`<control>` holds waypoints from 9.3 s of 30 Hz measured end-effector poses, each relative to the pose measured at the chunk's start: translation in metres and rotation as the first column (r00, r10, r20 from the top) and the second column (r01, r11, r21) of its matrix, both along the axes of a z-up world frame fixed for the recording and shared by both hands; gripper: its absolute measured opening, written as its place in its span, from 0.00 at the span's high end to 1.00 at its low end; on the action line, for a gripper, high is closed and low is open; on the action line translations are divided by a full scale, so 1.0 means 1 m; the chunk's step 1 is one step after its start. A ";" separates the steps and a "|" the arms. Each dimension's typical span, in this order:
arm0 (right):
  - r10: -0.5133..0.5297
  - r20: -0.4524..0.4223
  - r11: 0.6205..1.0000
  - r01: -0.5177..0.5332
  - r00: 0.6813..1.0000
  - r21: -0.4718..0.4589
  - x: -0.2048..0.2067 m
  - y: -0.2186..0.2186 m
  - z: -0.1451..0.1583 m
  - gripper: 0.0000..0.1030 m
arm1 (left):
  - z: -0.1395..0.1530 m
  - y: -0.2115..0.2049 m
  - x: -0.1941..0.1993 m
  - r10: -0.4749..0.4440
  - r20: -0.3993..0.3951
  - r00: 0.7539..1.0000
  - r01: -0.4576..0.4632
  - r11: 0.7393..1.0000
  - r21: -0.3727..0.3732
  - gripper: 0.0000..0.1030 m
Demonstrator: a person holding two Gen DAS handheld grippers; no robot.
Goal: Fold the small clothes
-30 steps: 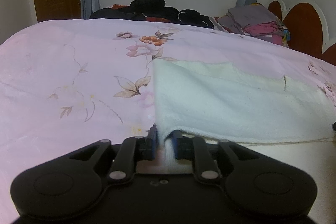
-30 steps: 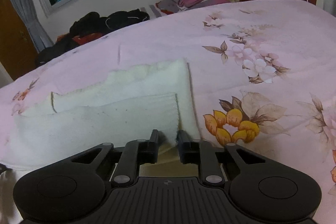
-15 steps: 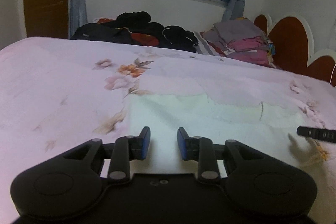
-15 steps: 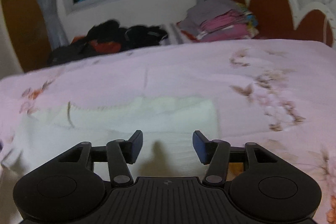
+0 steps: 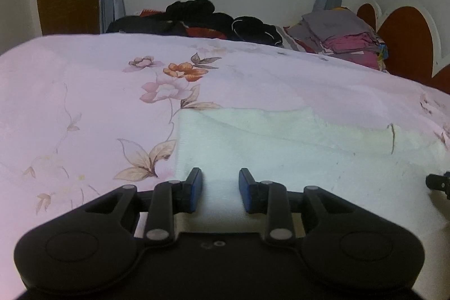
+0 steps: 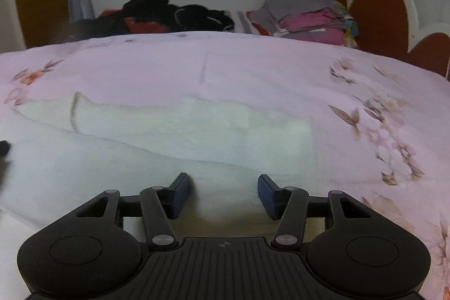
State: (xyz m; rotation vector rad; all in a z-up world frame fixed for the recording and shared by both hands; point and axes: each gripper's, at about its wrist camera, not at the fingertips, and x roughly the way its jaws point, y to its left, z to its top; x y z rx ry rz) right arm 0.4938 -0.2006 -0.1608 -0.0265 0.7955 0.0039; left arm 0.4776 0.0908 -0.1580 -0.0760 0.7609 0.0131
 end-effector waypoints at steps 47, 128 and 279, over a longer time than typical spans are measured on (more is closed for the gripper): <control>-0.017 -0.030 0.999 0.018 0.999 0.038 -0.052 -0.010 0.005 0.49 | 0.015 -0.042 -0.041 -0.039 -0.045 0.998 0.044 0.994 0.100 0.67; -0.044 -0.188 0.982 0.077 0.981 0.171 -0.410 -0.031 0.019 0.52 | 0.019 0.017 -0.356 -0.186 -0.263 0.947 0.134 0.970 -0.202 0.77; 0.073 0.039 0.996 -0.076 0.997 0.057 -0.100 -0.002 0.020 0.41 | 0.023 -0.043 -0.079 -0.103 -0.078 0.992 0.107 0.993 0.052 0.38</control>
